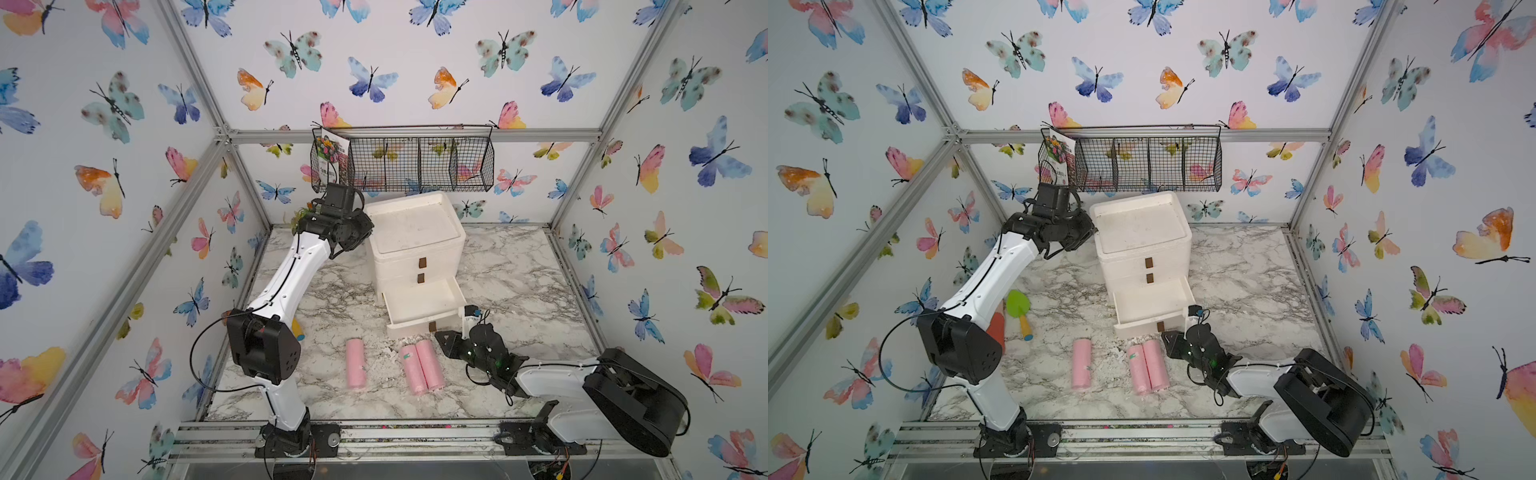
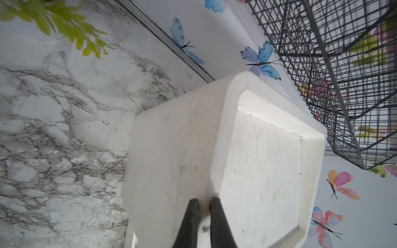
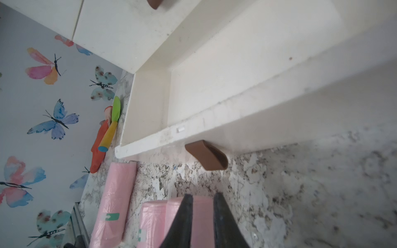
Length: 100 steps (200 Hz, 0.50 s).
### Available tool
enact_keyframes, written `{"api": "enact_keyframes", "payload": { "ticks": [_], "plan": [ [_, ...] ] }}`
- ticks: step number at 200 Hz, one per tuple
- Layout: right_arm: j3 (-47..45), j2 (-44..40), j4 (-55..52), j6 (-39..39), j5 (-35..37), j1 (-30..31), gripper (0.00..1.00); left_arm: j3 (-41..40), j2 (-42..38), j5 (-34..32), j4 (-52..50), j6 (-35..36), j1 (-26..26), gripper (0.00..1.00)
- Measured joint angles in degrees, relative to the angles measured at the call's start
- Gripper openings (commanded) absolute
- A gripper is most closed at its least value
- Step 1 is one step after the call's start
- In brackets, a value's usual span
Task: Sort the rolls of trash bags by color and place them into the drawer
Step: Open the drawer in the storage box, then adjust the storage box at the center of the board.
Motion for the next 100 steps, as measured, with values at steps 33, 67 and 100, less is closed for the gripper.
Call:
{"api": "enact_keyframes", "payload": {
  "ticks": [33, 67, 100],
  "plan": [
    [0.6, -4.7, -10.0, -1.4, 1.3, 0.2, 0.41, 0.0, 0.5, 1.4, 1.9, -0.6, -0.4, 0.0],
    [2.8, -9.6, -18.3, -3.0, 1.4, 0.7, 0.43, 0.0, 0.5, 1.5, 2.0, -0.8, -0.4, 0.0],
    [6.9, -11.2, -25.9, -4.1, 1.2, 1.9, 0.56, 0.0, 0.5, 1.4, 2.0, -0.8, -0.4, 0.0]
  ]
}}
